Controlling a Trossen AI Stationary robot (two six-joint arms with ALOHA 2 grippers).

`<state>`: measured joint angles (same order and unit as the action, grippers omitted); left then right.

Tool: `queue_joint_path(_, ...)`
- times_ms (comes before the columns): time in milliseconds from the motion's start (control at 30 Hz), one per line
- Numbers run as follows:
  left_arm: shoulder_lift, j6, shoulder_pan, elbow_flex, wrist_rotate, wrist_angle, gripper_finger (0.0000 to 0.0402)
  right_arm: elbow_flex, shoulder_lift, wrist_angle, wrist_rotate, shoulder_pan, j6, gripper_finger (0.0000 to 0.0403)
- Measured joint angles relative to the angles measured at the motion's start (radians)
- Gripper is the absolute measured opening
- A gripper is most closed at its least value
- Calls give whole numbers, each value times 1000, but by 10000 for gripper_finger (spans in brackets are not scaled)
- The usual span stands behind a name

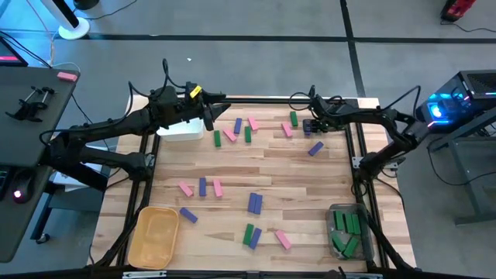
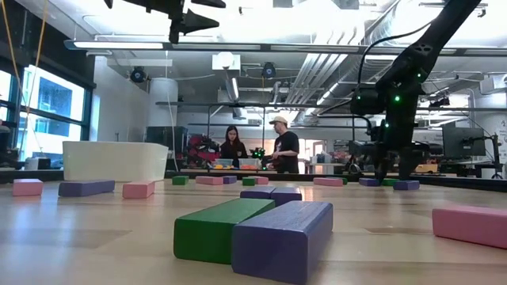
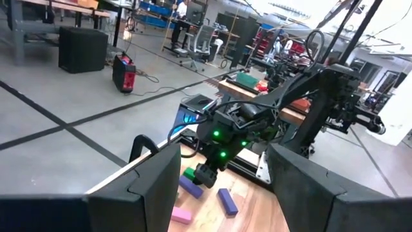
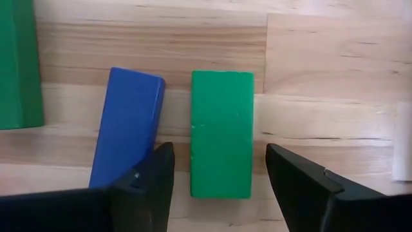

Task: Sort blocks
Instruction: Put the green block into the black transparent bin

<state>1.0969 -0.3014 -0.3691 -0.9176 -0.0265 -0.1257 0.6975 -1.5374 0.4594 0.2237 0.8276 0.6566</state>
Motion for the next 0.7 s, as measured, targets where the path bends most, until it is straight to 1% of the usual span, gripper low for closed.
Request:
queue_joint_path(67, 0, 15, 0, 0, 0, 0, 217, 0, -1, -1, -1, 0, -1, 192)
queue_joint_path(133, 0, 26, 0, 0, 0, 0, 217, 0, -1, -1, -12, 0, -7, 161)
queue_joint_path(300, -6, 27, 0, 0, 0, 2, 217, 20, 1, 47, -39, 4, -31, 32)
queue_joint_path(333, -12, 34, 0, 0, 0, 1, 217, 24, 7, 56, -45, 6, -37, 20)
queue_joint_path(400, -30, 60, -6, 0, 8, 1, 217, 35, 18, 94, -60, 4, -43, 23)
queue_joint_path(500, -71, 95, -30, 0, 46, -2, 217, 68, 64, 210, -86, 3, -87, 33)
queue_joint_path(600, -111, 115, -64, 0, 48, -8, 217, 106, 137, 311, -84, 3, -138, 18)
queue_joint_path(700, -136, 129, -102, 0, 48, -8, 217, 142, 238, 407, -89, -7, -143, 6)
